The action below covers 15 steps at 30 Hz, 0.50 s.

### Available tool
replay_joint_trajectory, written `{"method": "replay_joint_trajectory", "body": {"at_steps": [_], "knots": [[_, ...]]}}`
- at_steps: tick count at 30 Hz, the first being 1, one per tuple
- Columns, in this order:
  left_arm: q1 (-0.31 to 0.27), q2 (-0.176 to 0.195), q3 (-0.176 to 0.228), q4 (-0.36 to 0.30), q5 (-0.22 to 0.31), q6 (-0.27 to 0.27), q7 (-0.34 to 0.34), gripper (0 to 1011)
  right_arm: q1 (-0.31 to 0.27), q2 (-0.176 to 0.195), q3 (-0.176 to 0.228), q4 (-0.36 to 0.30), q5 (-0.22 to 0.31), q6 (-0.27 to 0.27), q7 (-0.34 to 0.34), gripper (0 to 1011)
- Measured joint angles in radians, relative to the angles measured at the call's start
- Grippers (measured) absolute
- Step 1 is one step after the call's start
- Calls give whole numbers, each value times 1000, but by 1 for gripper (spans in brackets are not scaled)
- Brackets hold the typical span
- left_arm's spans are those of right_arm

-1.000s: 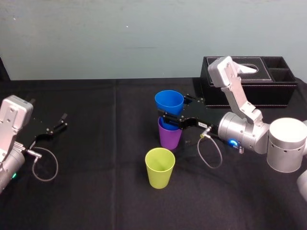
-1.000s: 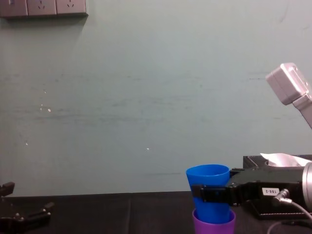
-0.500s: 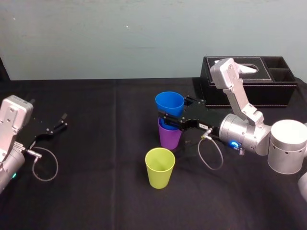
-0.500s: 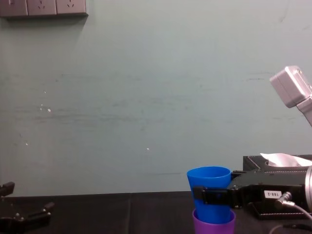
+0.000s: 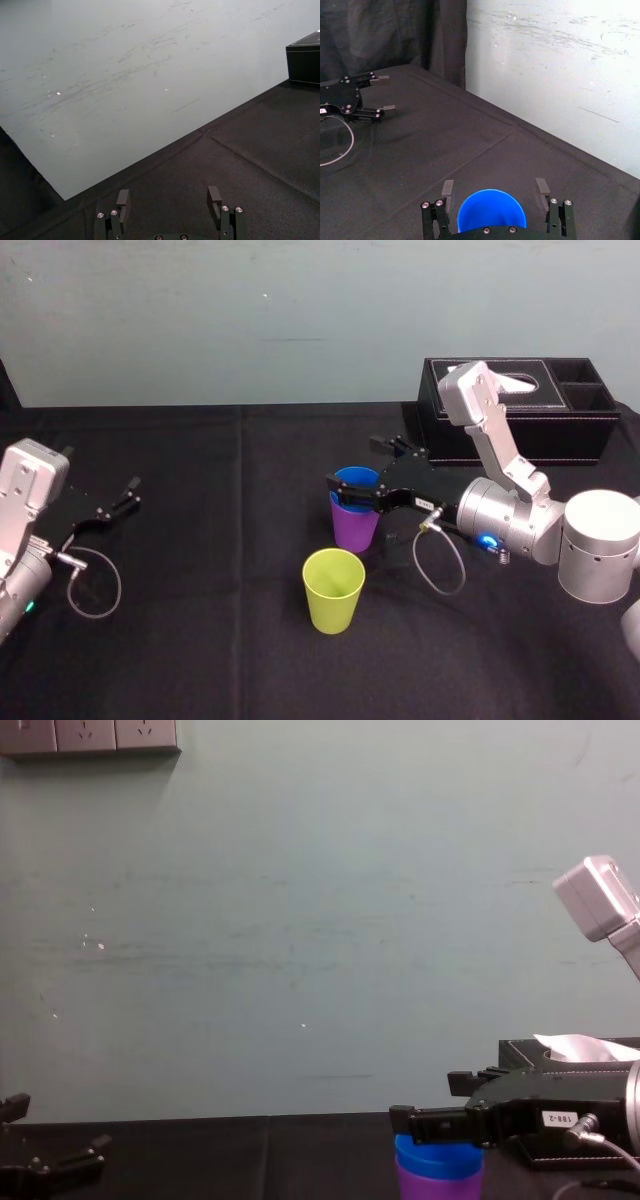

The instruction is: Stack the three plastic cups sequentially using one hand.

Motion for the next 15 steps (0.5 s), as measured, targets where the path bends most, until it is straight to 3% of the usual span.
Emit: {"method": "replay_joint_trajectory", "body": {"at_steps": [15], "knots": [[0,0,0,0,0,0,0,1010,-6,4,1,-11,0,1,-2,1004]]}}
